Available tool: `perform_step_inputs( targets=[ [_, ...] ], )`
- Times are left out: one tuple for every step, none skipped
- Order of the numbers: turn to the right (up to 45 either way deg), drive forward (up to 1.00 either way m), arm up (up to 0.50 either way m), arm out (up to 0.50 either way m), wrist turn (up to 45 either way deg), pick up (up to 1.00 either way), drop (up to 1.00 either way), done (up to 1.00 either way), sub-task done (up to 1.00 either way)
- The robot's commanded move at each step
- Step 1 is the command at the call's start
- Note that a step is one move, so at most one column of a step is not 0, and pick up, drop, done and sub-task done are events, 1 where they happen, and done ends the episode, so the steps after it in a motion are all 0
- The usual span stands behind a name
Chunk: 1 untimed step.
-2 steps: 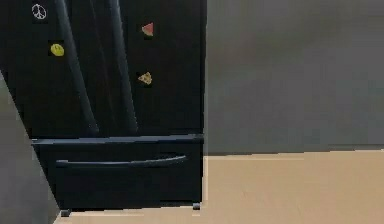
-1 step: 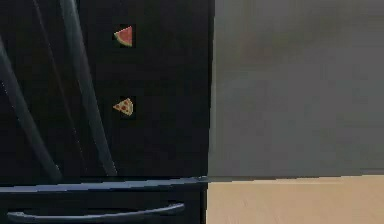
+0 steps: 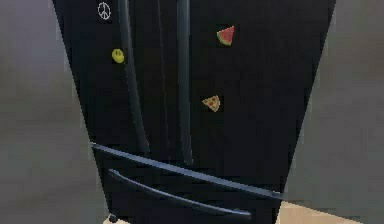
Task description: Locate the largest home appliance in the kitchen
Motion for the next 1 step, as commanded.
perform_step_inputs(
  targets=[
    [0.0, 0.0, 0.0, 0.0, 0.0, 0.0, 0.0, 1.0, 0.0]
  ],
)
